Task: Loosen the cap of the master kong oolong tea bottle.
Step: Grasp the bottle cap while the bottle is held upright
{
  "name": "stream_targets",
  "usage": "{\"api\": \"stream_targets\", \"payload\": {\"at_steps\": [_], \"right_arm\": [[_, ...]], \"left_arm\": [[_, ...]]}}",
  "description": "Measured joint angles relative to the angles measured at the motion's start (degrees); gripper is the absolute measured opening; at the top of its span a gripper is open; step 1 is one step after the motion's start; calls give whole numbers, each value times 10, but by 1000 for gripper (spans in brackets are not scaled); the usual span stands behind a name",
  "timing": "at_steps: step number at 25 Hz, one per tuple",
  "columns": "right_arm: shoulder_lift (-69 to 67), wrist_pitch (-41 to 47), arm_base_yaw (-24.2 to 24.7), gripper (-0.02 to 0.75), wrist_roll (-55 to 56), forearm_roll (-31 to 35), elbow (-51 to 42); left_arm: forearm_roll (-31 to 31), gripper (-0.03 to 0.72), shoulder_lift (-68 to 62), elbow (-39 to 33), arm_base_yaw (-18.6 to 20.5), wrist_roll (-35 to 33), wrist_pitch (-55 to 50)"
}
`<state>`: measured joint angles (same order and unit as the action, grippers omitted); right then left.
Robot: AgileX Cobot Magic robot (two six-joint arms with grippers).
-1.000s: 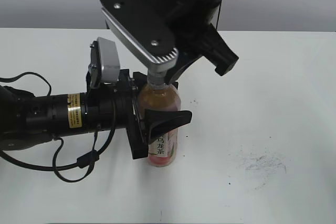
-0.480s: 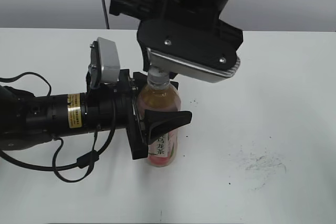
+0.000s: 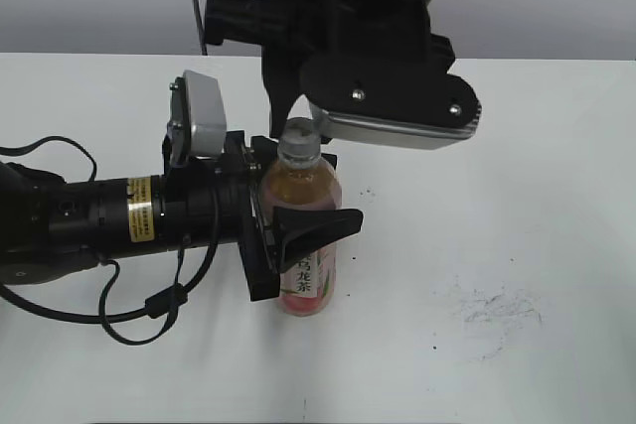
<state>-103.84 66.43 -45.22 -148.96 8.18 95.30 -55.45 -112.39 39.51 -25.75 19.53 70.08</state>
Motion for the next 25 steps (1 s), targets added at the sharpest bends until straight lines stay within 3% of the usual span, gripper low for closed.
{"api": "stream_targets", "payload": {"at_steps": [8,19,25], "right_arm": [[0,-2,3,278,-59,13,0],[12,3,3,274,-18,17,-3],[23,9,2,273,2,50,-3]], "left_arm": [[-1,445,0,-1,0,0,2],[-6,445,0,-2,0,-5,5],[7,445,0,-2,0,5,1]]}}
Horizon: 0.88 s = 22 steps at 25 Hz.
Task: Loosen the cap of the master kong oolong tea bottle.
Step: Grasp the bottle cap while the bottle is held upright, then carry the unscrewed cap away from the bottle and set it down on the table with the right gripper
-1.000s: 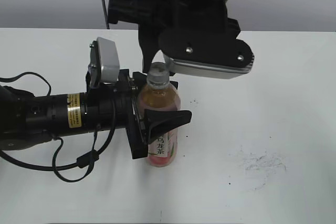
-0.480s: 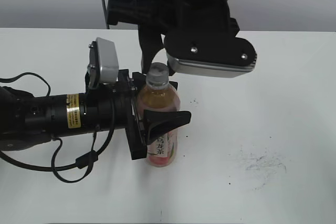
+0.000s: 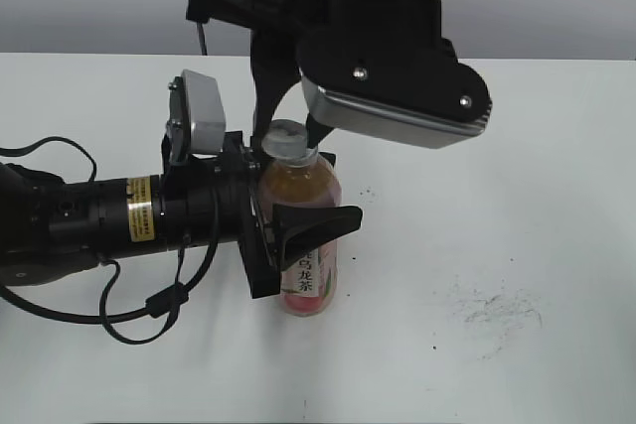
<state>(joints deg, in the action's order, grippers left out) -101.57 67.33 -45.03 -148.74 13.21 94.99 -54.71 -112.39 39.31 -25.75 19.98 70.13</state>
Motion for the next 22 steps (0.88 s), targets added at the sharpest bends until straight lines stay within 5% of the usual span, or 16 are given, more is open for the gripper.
{"api": "stream_targets", "payload": {"at_steps": [5,12,22], "right_arm": [[0,1,0,273,43,-15,0],[0,16,11,273,270,-136,0],[0,18,107,270,602,-170,-55]], "left_arm": [[1,445,0,0,0,1,0],[1,445,0,0,0,1,0],[1,445,0,0,0,1,0]]}}
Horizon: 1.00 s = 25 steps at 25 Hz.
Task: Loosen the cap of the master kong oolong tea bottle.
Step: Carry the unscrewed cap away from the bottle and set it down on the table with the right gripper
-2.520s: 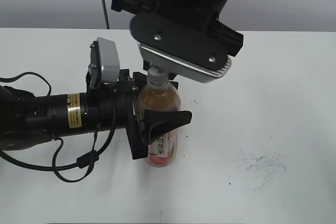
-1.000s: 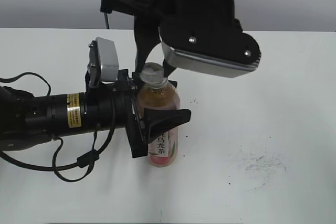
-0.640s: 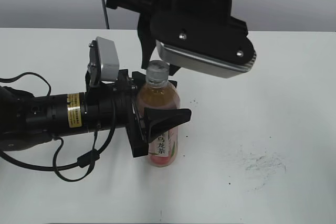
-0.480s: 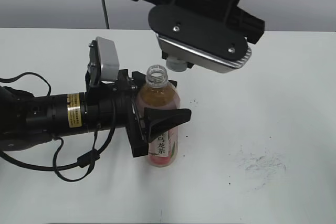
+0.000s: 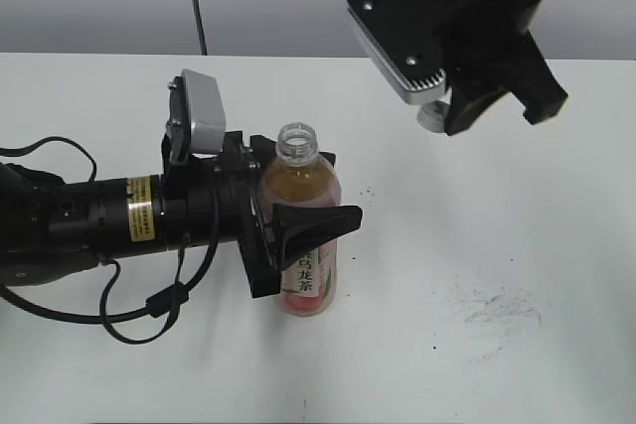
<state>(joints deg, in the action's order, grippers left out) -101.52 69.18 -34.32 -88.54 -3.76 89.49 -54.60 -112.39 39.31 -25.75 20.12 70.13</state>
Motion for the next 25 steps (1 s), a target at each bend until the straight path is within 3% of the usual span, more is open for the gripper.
{"api": "stream_targets", "payload": {"at_steps": [9,14,25], "right_arm": [[-48,-26,30,272,64,4,-138],[-117,-107,30,272,119,6,-145],[-176,-111,30,293,228,10,-145]], "left_arm": [[0,445,0,0,0,0,0],[0,445,0,0,0,0,0],[0,445,0,0,0,0,0]]}}
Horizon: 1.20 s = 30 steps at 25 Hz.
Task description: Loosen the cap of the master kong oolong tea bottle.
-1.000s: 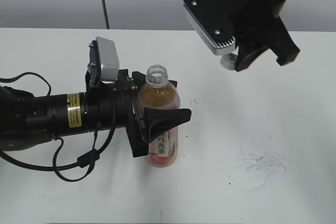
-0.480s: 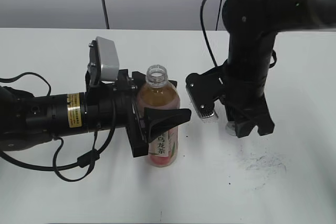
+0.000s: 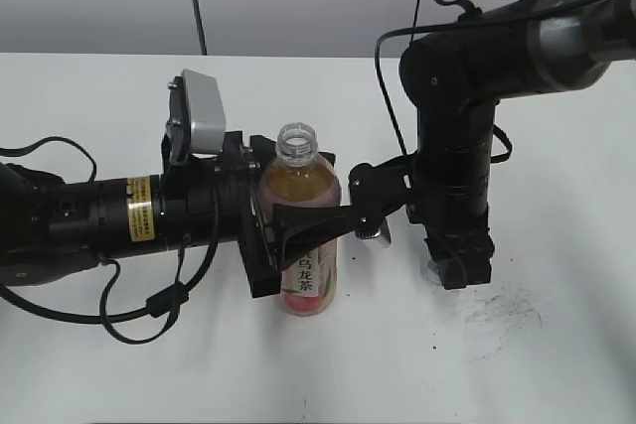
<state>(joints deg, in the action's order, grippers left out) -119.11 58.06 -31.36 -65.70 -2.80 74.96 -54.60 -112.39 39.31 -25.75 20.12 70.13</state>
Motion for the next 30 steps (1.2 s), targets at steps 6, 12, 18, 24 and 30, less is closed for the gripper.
{"api": "stream_targets", "payload": {"at_steps": [6,12,18,24,30], "right_arm": [[1,3,0,521,54,-3,0],[41,35,0,563,78,-34,18],[107,49,0,564,93,-18,30],[129,49,0,564,97,-5,30],[131,47,0,564,125,-4,30]], "left_arm": [[0,445,0,0,0,0,0],[0,445,0,0,0,0,0],[-1,468,0,0,0,-1,-1],[-2,549,0,0,1,-2,-6],[0,564,20,0,1,0,-7]]}}
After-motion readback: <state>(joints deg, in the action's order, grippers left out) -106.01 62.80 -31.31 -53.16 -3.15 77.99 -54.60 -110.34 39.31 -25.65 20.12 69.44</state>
